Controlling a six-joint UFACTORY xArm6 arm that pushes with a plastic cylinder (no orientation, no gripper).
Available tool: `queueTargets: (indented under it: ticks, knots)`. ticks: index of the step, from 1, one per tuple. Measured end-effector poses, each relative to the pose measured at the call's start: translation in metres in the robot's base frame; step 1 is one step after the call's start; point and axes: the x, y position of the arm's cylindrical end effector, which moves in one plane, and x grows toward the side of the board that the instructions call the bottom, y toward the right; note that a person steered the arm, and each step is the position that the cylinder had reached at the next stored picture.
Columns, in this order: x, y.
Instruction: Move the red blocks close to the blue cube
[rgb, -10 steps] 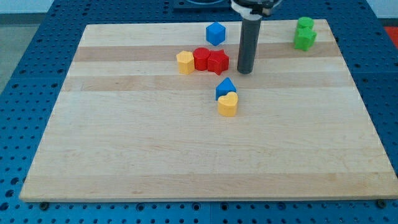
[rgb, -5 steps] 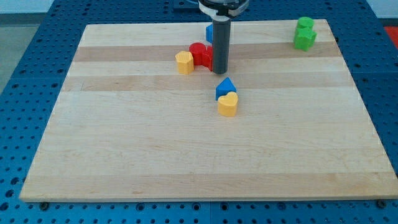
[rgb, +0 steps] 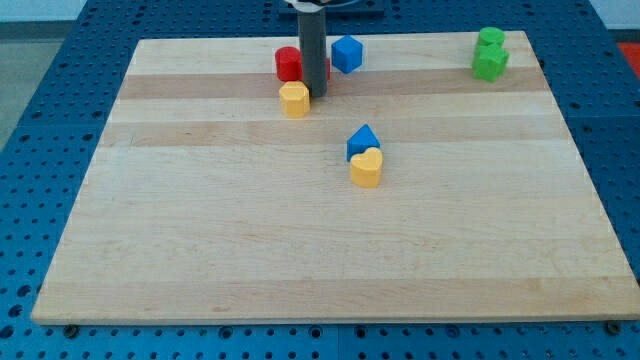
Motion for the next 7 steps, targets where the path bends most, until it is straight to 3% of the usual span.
queueTargets:
  ticks: [3, 5, 7]
  knots:
    - [-0.012, -0.011]
    - [-0.009, -0.073]
    - [-0.035, -0.091]
